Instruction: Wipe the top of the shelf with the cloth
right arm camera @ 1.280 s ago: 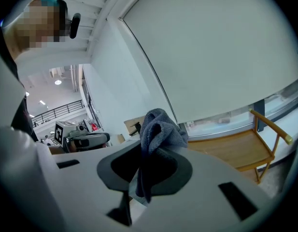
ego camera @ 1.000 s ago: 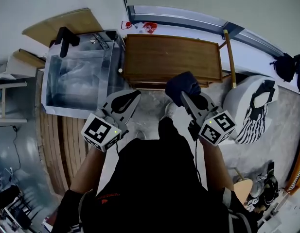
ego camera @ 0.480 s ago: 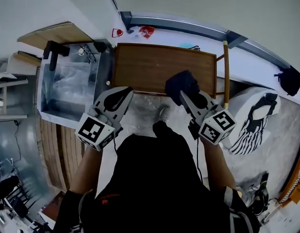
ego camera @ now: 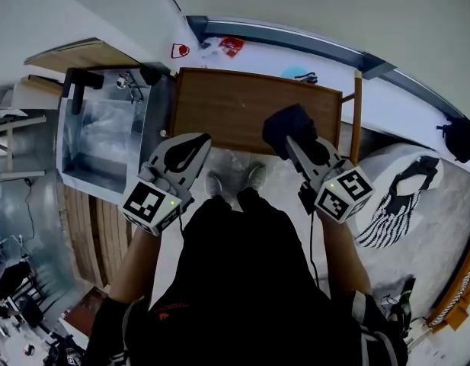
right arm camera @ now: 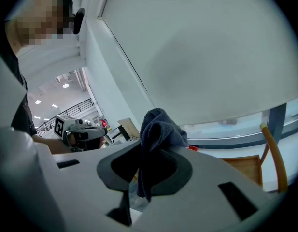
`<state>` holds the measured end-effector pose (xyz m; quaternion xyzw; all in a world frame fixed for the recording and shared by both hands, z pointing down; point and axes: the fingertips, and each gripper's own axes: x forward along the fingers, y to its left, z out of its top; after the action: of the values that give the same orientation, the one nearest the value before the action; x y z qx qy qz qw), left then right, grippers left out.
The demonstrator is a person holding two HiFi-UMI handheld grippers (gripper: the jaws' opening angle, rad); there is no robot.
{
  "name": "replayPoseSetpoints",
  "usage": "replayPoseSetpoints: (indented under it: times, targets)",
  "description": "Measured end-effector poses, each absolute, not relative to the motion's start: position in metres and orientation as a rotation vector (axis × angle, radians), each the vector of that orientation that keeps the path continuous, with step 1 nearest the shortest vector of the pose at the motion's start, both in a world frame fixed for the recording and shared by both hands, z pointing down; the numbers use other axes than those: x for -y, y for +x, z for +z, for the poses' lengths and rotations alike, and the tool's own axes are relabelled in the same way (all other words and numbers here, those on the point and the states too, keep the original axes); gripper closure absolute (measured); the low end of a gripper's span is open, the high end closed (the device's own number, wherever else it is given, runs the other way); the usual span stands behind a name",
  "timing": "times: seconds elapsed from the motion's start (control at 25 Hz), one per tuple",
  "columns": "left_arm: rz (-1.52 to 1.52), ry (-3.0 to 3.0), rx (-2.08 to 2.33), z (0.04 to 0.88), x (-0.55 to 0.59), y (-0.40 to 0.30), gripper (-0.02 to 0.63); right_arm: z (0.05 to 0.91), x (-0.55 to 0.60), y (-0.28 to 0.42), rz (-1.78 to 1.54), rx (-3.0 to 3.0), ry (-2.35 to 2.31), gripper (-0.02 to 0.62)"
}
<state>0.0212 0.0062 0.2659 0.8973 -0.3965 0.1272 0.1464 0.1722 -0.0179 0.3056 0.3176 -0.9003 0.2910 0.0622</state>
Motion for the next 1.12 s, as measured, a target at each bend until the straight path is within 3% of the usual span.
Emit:
replayPoseSetpoints:
  times: [0.52,1.12]
  targets:
    - [0.367,2.560,1.072,0.278,0.022,0.021,0.583,0.321,0.048,0.180,0.897,2.652,1.066,0.548]
    - [0.298,2.673,0.998,0.290,0.045,-0.060,0.583,0.329,0.087,0.080,0.843,2.585,1.172,0.548]
